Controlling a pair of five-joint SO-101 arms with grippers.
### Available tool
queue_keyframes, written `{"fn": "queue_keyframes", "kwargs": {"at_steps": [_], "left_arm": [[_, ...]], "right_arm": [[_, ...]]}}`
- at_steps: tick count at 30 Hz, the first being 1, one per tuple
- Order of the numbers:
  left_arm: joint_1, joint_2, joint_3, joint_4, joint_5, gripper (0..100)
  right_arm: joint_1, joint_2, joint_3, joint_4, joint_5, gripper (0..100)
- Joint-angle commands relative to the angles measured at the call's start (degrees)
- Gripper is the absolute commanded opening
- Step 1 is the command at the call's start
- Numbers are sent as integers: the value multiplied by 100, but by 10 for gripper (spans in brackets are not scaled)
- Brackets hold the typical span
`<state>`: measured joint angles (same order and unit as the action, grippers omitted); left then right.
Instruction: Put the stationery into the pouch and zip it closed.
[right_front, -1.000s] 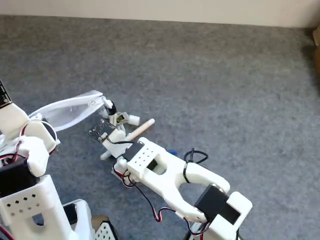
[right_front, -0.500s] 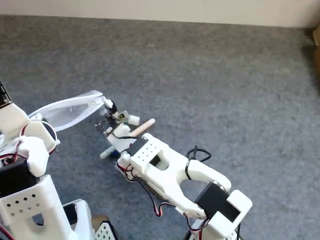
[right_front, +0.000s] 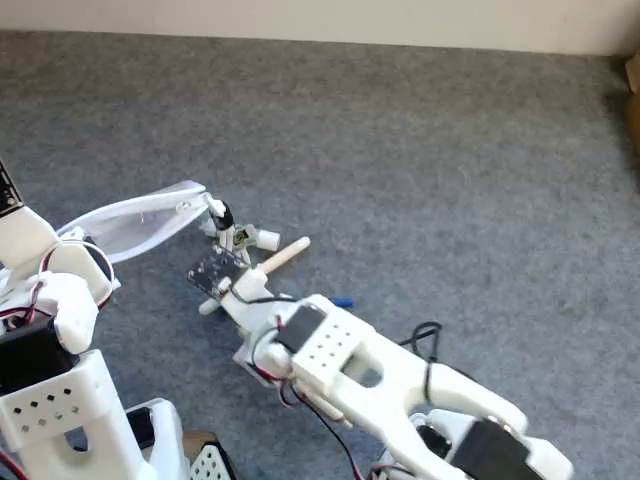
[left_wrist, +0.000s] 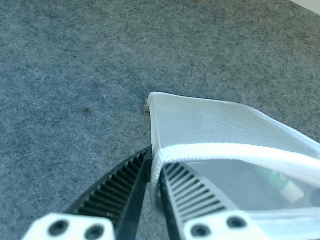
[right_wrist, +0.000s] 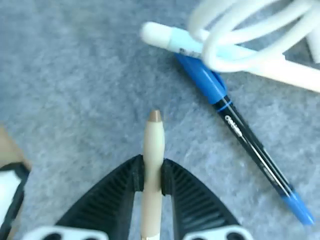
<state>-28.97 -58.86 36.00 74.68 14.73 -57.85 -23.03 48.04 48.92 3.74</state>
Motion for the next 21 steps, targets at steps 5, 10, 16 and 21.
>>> {"fn": "queue_keyframes", "kwargs": {"at_steps": [5, 10, 16, 21], "left_arm": [[215, 13, -57, -123, 44, 8], [549, 13, -75, -132, 44, 8], [1244, 4, -110, -158, 26, 8], [1560, 4, -242, -123, 26, 8]], "right_arm": [[-110, -1604, 374, 31, 0, 5], [-92, -2492, 567, 31, -35, 5], [-84, -3459, 576, -4, -53, 5], [-75, -4110, 585, -4, -466, 5]]}}
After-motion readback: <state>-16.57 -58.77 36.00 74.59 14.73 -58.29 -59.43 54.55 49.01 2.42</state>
